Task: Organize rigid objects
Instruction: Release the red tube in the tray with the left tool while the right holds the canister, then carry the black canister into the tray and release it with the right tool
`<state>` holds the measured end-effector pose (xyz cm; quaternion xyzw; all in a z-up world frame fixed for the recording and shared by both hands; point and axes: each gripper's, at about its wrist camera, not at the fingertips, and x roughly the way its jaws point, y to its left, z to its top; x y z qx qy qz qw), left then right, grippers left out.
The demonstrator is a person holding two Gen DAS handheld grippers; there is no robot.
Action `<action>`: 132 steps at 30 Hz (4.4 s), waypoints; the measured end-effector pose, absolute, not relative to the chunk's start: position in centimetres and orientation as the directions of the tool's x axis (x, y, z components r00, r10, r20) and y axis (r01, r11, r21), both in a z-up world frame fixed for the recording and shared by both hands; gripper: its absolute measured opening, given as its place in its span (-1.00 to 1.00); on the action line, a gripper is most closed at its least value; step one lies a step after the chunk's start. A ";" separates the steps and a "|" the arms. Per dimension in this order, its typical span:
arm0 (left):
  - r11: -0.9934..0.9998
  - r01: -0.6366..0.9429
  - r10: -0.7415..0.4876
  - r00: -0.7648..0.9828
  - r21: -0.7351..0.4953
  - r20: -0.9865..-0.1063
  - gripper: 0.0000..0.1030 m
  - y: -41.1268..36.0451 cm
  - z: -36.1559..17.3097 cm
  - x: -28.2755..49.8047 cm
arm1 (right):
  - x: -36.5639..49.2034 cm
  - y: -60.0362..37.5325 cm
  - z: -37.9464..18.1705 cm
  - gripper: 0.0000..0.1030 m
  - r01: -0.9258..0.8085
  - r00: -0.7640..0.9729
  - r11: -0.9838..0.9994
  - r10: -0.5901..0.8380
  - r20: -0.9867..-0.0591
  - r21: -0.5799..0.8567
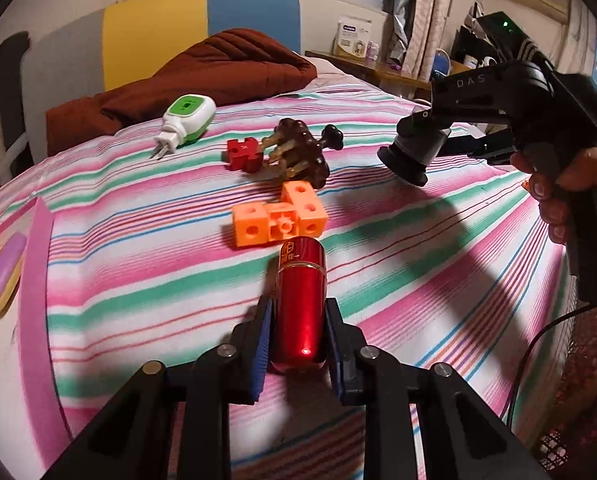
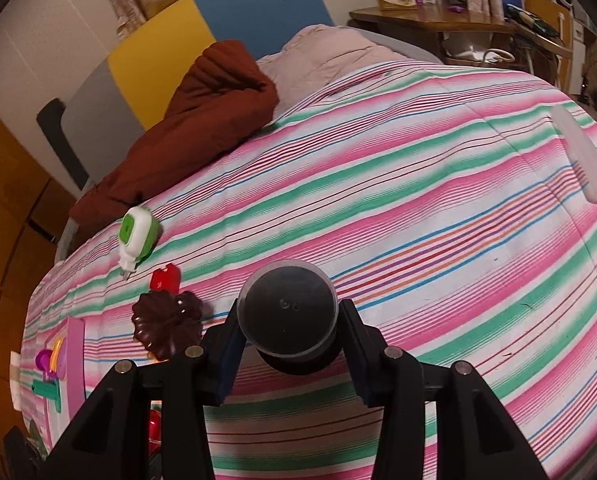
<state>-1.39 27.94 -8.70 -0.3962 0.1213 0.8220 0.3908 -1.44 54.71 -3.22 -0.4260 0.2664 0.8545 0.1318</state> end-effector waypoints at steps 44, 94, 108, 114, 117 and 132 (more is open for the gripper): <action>-0.960 -0.242 0.268 -0.635 -0.143 -0.725 -0.52 4.1 -5.8 -4.9 | -0.7 54.4 -3.1 -0.12 -0.474 -0.602 -0.819 0.032 -0.798 0.325; -0.971 -0.239 0.191 -0.764 -0.004 -0.616 0.99 4.4 -4.0 1.1 | -1.2 40.5 2.4 -0.12 -0.119 -0.714 -0.956 -0.106 -0.692 0.268; -0.982 -0.186 0.173 -0.771 -0.042 -0.612 0.99 1.2 -3.9 2.1 | -5.0 23.3 1.6 -0.12 0.191 -0.582 -0.934 -0.357 -0.731 0.303; -0.985 -0.160 0.161 -0.769 -0.057 -0.619 0.99 -0.4 -4.1 2.2 | -7.2 17.3 0.3 -0.12 0.267 -0.516 -0.924 -0.376 -0.770 0.273; -0.986 -0.151 0.163 -0.766 -0.072 -0.622 0.99 -1.3 -4.2 2.3 | -8.9 15.2 -0.9 -0.12 0.270 -0.479 -0.920 -0.385 -0.789 0.285; -0.987 -0.108 0.159 -0.762 -0.119 -0.628 0.99 -3.3 -4.6 2.6 | -13.5 11.7 -3.6 -0.12 0.210 -0.509 -0.967 -0.233 -0.829 0.143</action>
